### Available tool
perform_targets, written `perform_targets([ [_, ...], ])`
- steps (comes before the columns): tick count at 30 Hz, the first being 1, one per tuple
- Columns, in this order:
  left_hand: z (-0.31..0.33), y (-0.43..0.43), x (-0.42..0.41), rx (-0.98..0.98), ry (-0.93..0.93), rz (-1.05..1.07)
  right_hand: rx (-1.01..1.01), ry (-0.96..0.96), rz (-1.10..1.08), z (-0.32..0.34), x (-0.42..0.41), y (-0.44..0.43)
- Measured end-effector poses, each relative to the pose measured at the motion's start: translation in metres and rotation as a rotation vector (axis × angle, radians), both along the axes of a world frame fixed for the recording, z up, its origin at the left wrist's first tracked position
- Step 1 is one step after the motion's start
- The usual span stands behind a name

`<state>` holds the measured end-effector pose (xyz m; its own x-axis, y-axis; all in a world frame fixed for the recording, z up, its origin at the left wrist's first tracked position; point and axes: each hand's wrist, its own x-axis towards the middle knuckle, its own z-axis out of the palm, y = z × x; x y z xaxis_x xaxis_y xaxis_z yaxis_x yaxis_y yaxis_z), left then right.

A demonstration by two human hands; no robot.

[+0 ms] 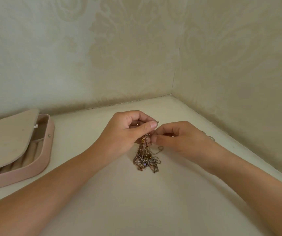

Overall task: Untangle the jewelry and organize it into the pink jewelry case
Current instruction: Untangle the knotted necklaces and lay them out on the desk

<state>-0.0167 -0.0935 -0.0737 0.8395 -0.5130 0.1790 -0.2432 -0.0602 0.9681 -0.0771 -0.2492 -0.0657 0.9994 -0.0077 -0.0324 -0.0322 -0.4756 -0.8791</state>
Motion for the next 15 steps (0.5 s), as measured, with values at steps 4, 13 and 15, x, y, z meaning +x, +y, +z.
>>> perform_targets([
  [4, 0.002, 0.001, 0.002, -0.023, -0.003, 0.045, 0.027, 0.115, 0.137, 0.009, -0.001, 0.000],
  [13, 0.005, 0.002, 0.002, -0.064, 0.006, 0.076, 0.071, 0.048, -0.018, 0.004, 0.001, 0.013],
  [15, 0.005, 0.003, 0.003, -0.073, 0.010, 0.095, 0.099, 0.014, -0.061, 0.001, 0.001, 0.014],
])
